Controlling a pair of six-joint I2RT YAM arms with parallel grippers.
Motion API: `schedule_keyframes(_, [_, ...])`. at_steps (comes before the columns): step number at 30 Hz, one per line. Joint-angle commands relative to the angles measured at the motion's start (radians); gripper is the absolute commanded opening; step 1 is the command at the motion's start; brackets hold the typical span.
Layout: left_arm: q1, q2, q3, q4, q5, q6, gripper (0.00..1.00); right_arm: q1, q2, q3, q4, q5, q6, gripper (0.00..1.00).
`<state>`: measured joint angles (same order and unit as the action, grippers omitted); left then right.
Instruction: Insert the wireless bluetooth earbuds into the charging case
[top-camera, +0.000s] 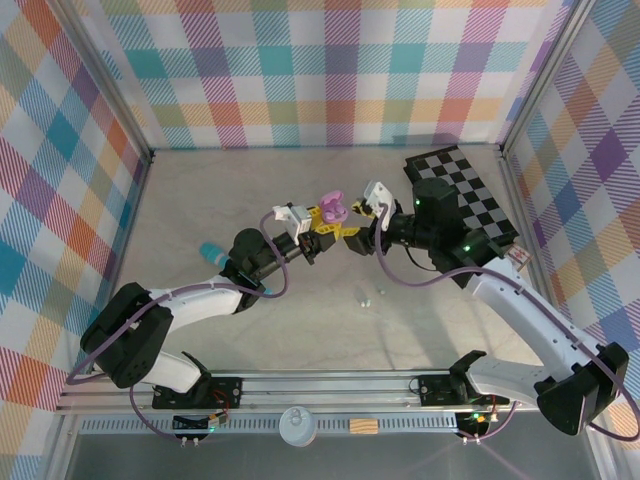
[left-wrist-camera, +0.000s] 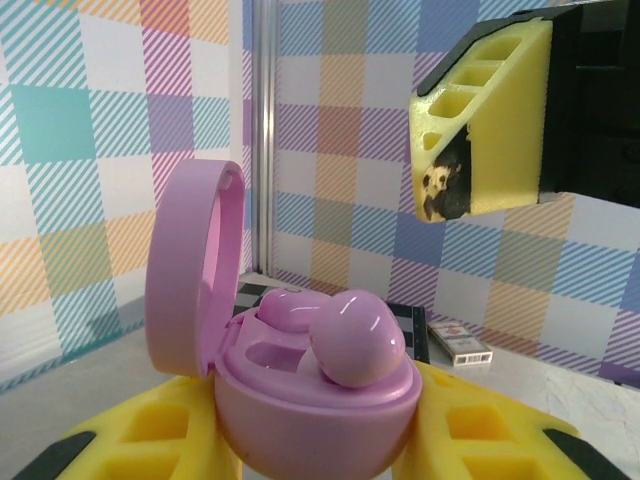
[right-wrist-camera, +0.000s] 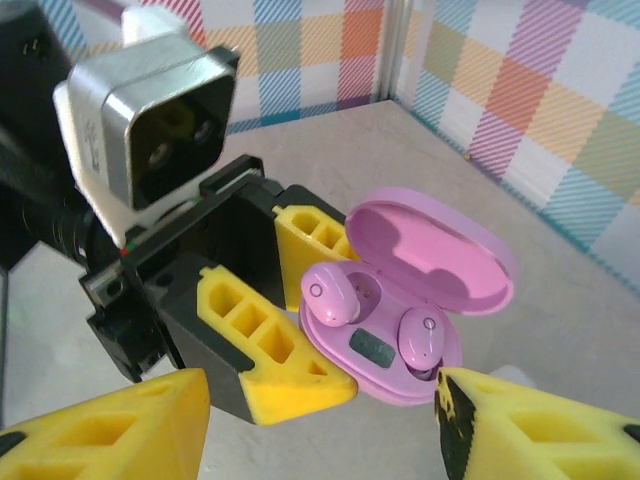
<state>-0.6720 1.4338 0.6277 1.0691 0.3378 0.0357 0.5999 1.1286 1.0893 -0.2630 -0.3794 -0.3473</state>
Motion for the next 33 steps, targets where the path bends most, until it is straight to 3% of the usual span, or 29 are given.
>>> schedule_keyframes(1, [-0.008, -0.023, -0.011, 0.016, -0.002, 0.029, 0.15, 0.007, -0.013, -0.017, 0.081, -0.076, -0.178, 0.60])
schedule_keyframes(3, [-0.008, -0.026, -0.013, 0.012, -0.003, 0.035, 0.15, 0.009, -0.002, -0.014, 0.083, -0.075, -0.207, 0.56])
schedule_keyframes(5, [-0.008, -0.025, -0.013, 0.008, 0.000, 0.046, 0.15, 0.010, 0.008, -0.008, 0.086, -0.062, -0.216, 0.42])
schedule_keyframes(6, [-0.007, -0.027, -0.014, 0.009, 0.005, 0.054, 0.15, 0.010, 0.012, -0.005, 0.091, -0.056, -0.218, 0.41])
schedule_keyframes(33, [-0.007, -0.029, -0.019, -0.003, 0.017, 0.097, 0.16, 0.040, 0.138, 0.084, 0.061, -0.013, -0.266, 0.36])
